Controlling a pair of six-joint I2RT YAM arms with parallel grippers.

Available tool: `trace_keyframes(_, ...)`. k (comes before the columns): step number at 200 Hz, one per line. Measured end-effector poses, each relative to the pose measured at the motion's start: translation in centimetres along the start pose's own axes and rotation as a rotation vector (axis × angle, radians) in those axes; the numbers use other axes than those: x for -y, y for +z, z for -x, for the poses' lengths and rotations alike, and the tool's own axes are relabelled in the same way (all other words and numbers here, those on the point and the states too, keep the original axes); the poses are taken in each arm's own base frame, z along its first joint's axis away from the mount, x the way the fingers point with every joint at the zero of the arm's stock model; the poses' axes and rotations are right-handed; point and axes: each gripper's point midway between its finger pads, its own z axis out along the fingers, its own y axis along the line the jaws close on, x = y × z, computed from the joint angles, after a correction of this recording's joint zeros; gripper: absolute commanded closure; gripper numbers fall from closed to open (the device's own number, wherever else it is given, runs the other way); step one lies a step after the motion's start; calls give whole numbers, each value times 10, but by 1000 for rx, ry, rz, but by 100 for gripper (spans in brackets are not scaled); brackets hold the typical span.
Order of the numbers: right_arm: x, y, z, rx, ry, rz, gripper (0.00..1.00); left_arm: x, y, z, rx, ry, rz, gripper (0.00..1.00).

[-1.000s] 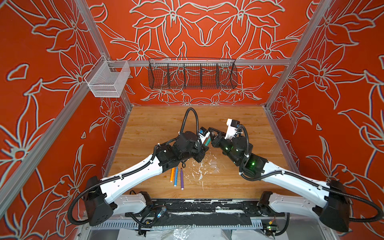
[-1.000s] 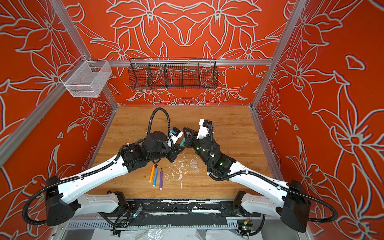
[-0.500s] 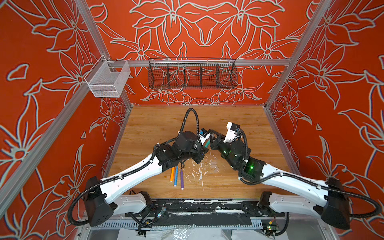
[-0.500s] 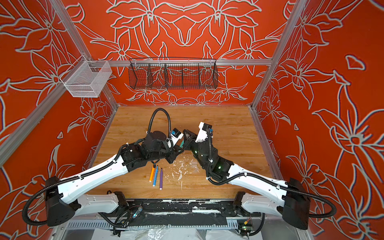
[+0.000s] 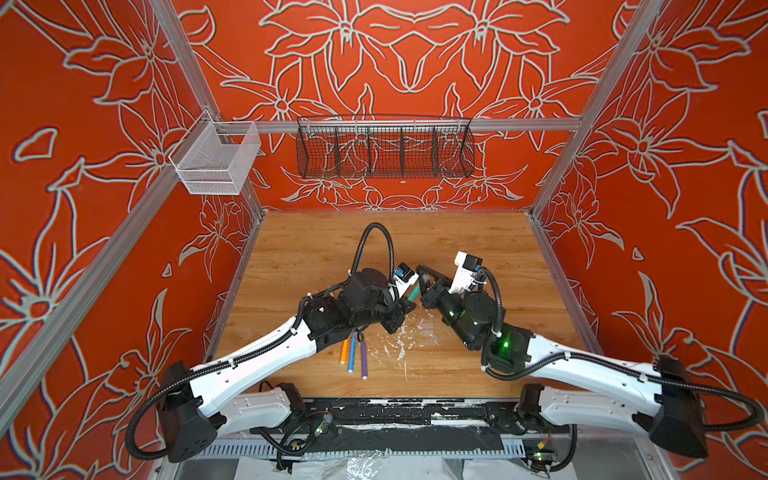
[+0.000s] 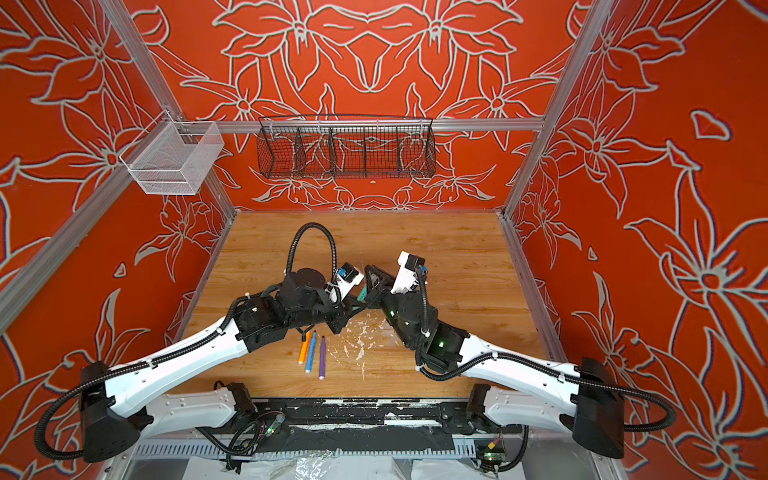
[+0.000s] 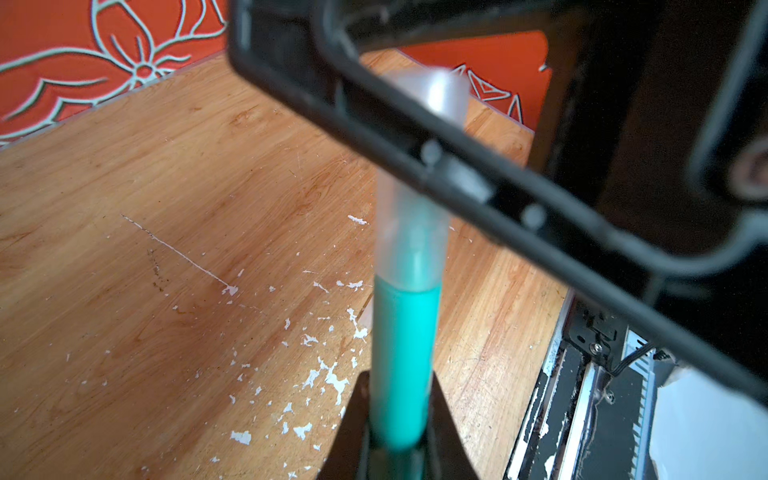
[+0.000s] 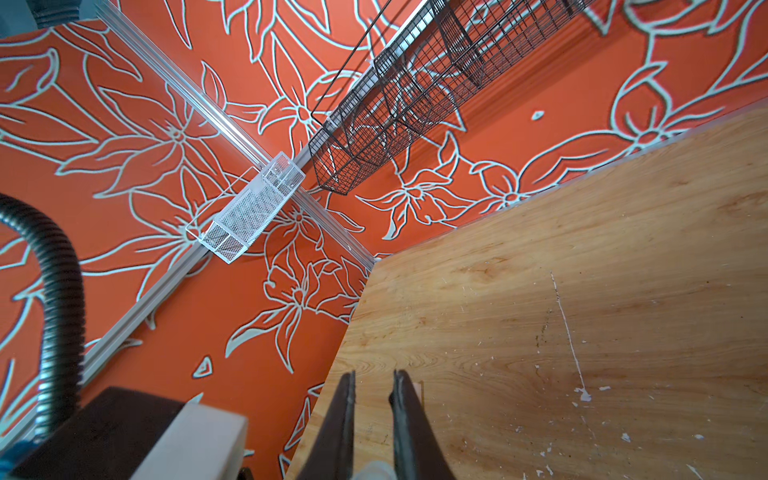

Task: Insert the pens into the pen caps
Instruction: 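Push the cap further down with the right gripper while the left gripper holds the marker, then lower the capped green marker beside the yellow marker while the right gripper withdraws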

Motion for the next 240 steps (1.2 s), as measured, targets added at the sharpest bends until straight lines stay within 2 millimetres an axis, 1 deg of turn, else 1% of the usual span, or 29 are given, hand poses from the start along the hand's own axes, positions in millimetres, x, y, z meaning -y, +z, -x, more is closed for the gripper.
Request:
trace_keyframes(41,1,-8,1,16,12,3,100,6,0,2,7,22,-25,100)
trace_keyframes(103,3,-6,1,31,16,-12,100,5,0,2,9,24,-17,100)
trace_keyframes(121,2,-10,5,35,11,-17,84,6,1,3,16,25,-26,100)
trace_keyframes(136,2,-18,7,27,-5,-19,76,12,3,0,33,27,-54,100)
trace_keyframes(142,2,-22,4,6,-21,-19,71,8,4,1,49,7,-34,100)
trace_keyframes(149,2,-29,-2,-27,-45,-19,65,-5,5,4,79,-36,23,100)
trace_keyframes(157,2,-36,-7,-60,-79,-18,55,-22,4,6,105,-82,82,100)
trace_keyframes(167,4,-43,-8,-83,-123,-24,41,-40,2,2,119,-139,152,100)
trace_keyframes(171,7,-45,-7,-86,-129,-31,37,-47,2,-2,118,-164,178,100)
trace_keyframes(179,11,-49,-4,-89,-167,-47,30,-53,2,-13,102,-195,208,100)
trace_keyframes(204,26,-62,15,-69,-233,-110,18,-70,3,-62,-15,-282,315,100)
trace_keyframes(207,27,-64,17,-66,-246,-117,15,-72,3,-68,-33,-289,326,100)
trace_keyframes(212,29,-67,21,-60,-250,-122,5,-76,2,-77,-58,-305,349,100)
trace_keyframes(214,30,-69,23,-57,-258,-124,3,-77,1,-79,-66,-309,354,100)
trace_keyframes(223,32,-75,32,-41,-263,-126,2,-84,-1,-92,-103,-340,392,100)
trace_keyframes(240,28,-88,48,-14,-264,-91,3,-99,-5,-107,-134,-403,445,100)
